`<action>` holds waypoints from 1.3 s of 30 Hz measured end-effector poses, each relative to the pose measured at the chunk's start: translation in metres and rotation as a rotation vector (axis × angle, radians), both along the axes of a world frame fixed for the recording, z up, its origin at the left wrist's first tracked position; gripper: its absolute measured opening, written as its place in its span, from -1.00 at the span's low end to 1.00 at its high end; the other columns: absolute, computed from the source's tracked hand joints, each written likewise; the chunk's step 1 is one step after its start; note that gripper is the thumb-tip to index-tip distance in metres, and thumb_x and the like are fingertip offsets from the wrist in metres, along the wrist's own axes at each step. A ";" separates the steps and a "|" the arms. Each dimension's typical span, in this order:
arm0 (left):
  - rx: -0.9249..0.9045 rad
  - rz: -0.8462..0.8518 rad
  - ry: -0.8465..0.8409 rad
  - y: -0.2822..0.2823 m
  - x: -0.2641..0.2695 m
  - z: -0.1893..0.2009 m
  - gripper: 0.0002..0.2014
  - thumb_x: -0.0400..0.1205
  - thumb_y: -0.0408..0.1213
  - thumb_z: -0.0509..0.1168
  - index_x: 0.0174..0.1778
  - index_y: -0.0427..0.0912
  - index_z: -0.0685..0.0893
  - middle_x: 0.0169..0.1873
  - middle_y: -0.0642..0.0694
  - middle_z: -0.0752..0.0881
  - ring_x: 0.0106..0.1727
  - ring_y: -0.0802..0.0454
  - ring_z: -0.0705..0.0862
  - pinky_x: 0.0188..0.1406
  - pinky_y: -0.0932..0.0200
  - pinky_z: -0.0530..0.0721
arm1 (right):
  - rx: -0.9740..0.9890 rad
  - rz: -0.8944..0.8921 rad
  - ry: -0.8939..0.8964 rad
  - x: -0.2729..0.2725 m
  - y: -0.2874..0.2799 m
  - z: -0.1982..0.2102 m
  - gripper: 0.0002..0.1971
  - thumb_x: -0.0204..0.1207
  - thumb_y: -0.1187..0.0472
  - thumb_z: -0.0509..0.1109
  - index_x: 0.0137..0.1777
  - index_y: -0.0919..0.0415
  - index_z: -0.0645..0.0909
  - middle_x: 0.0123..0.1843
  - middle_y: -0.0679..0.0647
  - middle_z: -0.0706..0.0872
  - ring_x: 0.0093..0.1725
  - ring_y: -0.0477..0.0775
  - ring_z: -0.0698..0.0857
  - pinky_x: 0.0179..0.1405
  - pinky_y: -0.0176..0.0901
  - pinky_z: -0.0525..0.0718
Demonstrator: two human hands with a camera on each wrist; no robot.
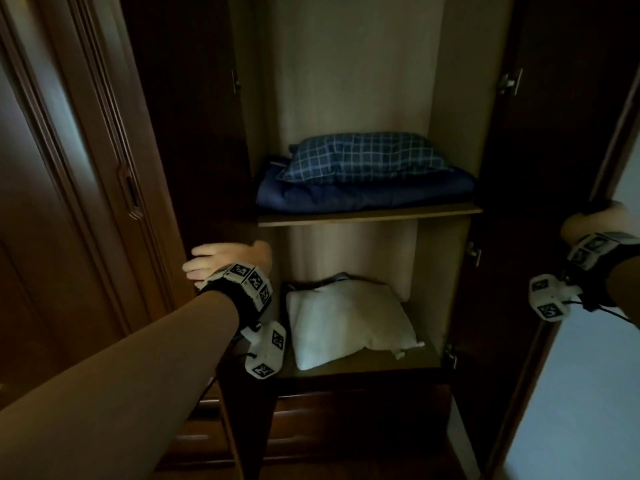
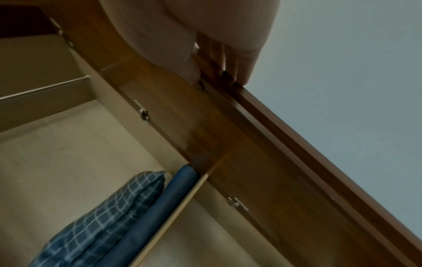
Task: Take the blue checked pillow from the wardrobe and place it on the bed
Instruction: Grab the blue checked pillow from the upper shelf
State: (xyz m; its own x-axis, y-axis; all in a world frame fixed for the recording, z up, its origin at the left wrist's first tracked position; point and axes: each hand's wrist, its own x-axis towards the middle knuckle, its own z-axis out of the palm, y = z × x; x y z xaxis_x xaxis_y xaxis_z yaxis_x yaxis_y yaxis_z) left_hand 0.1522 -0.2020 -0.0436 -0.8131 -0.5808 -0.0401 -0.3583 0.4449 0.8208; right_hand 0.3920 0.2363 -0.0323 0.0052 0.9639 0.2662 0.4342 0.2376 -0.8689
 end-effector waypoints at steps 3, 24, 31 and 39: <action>-0.092 -0.202 0.028 0.021 0.016 0.004 0.09 0.39 0.12 0.45 0.67 -0.34 0.03 0.62 -0.41 0.18 0.62 -0.37 0.19 0.61 -0.31 0.10 | -0.032 0.033 0.018 -0.003 -0.013 0.006 -0.49 0.44 0.11 0.30 0.37 0.32 0.48 0.42 0.42 0.53 0.34 0.49 0.55 0.31 0.36 0.52; -0.162 -0.895 0.229 0.208 -0.103 0.001 -0.27 0.42 0.03 0.24 0.49 -0.27 0.38 0.43 -0.39 0.42 0.33 -0.42 0.50 0.32 -0.28 0.58 | 0.533 0.504 -0.273 -0.204 -0.012 0.019 -0.35 0.44 0.20 0.46 0.48 0.27 0.26 0.43 0.32 0.38 0.31 0.41 0.54 0.16 0.24 0.64; -0.267 -0.967 0.299 0.264 -0.202 0.012 -0.33 0.53 0.07 0.36 0.42 -0.27 0.35 0.39 -0.31 0.38 0.37 -0.33 0.45 0.34 -0.20 0.55 | 0.521 0.594 -0.385 -0.317 0.034 0.030 -0.21 0.48 0.20 0.44 0.63 0.17 0.09 0.60 0.28 0.30 0.45 0.35 0.48 0.27 0.18 0.62; -0.376 -0.963 0.406 0.327 -0.304 0.019 -0.32 0.57 0.06 0.34 0.47 -0.29 0.34 0.43 -0.30 0.37 0.43 -0.30 0.39 0.37 -0.19 0.51 | 0.783 0.654 -0.687 -0.455 0.102 0.026 0.04 0.31 -0.02 0.56 0.68 0.19 0.02 0.68 0.26 0.18 0.65 0.30 0.16 0.61 0.33 0.19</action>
State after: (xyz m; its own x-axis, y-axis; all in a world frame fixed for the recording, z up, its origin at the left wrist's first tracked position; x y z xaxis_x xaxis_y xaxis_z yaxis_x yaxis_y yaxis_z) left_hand -0.1514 0.1246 -0.0242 -0.8441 0.3810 0.3773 0.5353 0.6384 0.5530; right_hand -0.0629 0.3384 -0.0063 -0.7883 0.3111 0.5308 0.3484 0.9368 -0.0316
